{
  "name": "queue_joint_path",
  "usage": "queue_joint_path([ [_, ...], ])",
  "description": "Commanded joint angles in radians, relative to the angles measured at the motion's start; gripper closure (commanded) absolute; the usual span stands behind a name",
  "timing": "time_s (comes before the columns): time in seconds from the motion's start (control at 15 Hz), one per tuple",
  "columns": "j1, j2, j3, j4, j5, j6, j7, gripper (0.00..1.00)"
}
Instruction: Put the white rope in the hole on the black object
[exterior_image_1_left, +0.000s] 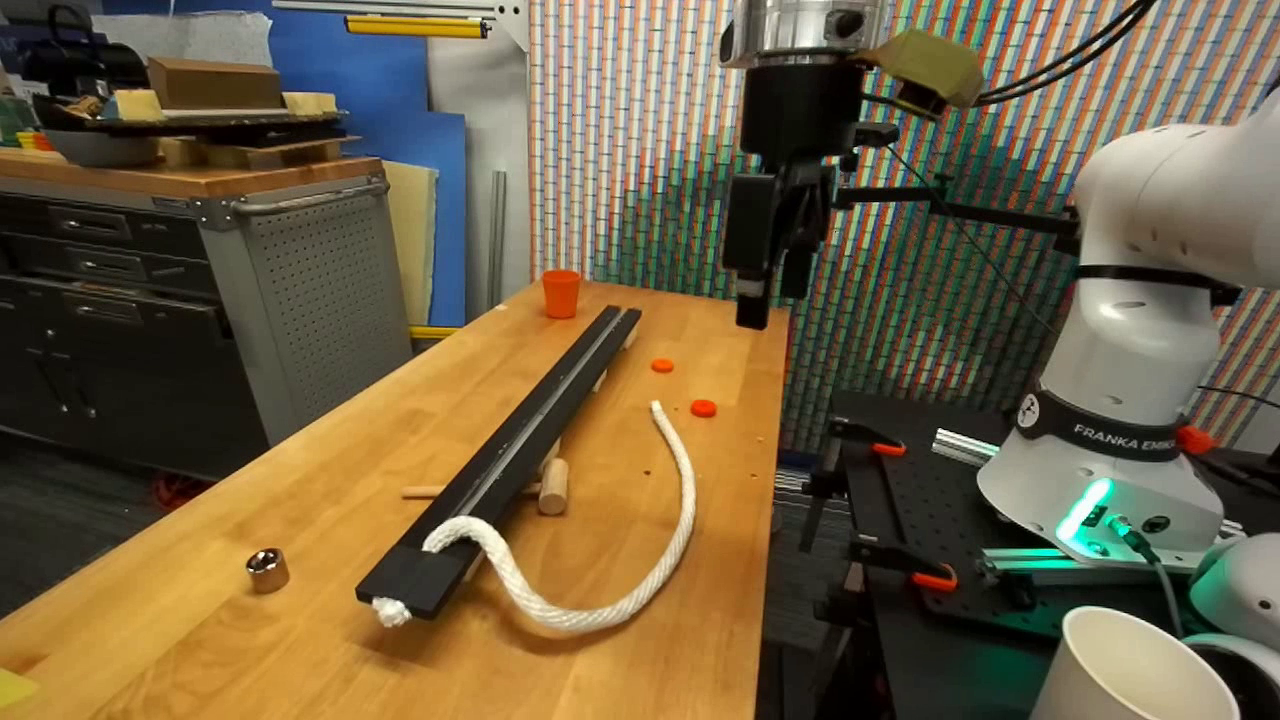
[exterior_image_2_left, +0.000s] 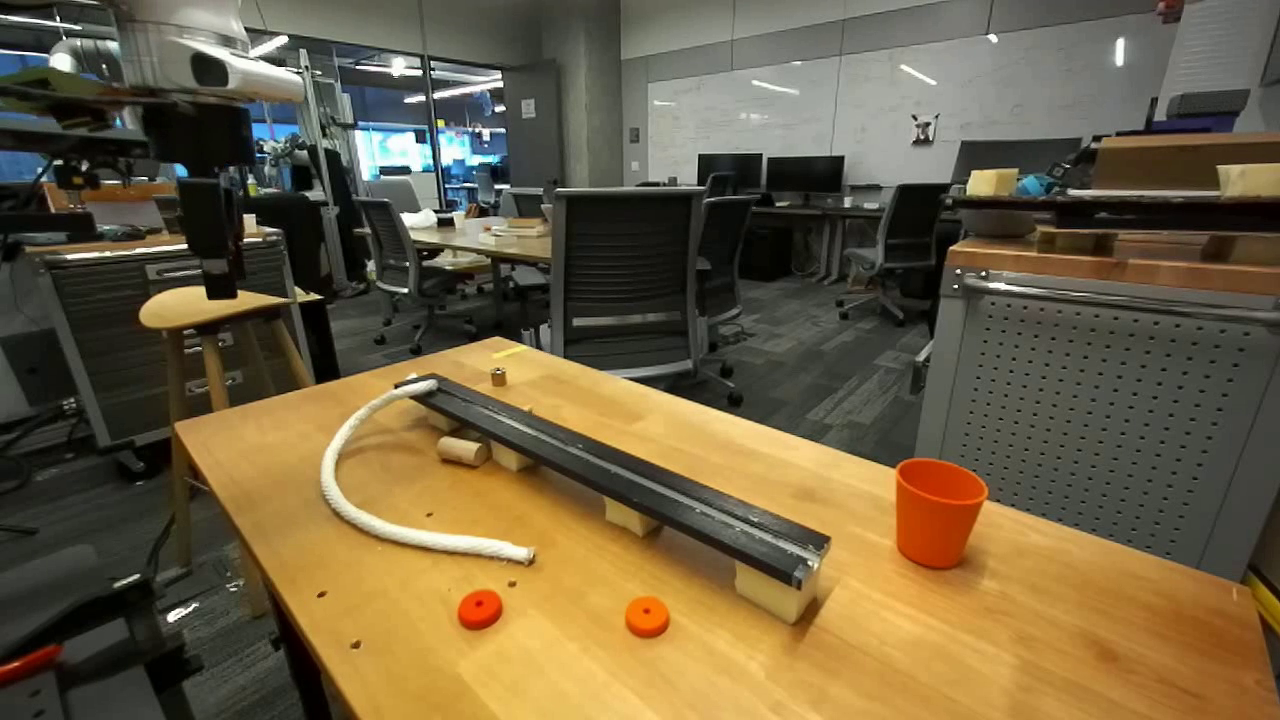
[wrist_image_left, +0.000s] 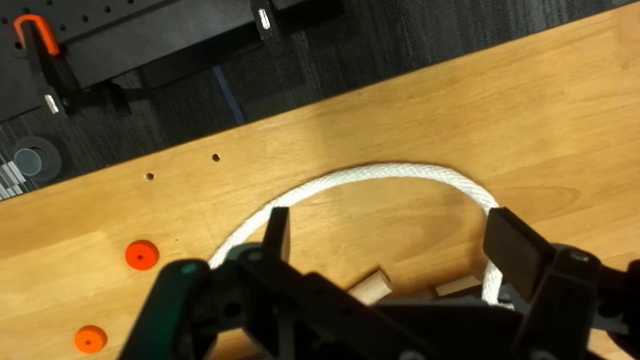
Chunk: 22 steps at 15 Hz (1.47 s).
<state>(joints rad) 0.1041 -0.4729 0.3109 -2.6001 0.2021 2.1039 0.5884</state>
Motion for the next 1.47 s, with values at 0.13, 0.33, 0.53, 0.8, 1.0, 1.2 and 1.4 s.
queue_joint_path([
  [0.13,-0.051,0.117,0.023,-0.035,-0.116,0.224,0.176,0.0],
  [0.33,-0.078,0.199,0.029,-0.065,-0.205,0.368,0.313,0.0],
  [0.53,-0.115,0.287,0.018,-0.087,-0.345,0.452,0.463,0.0],
  [0.8,-0.15,0.403,-0.028,-0.082,-0.567,0.494,0.689,0.0],
  [1.0,-0.134,0.502,-0.096,-0.043,-0.673,0.514,0.82,0.0],
  [1.2,-0.102,0.588,-0.171,0.006,-0.741,0.537,0.91,0.0],
  [1.4,-0.062,0.672,-0.248,0.067,-0.777,0.555,0.97,0.0],
])
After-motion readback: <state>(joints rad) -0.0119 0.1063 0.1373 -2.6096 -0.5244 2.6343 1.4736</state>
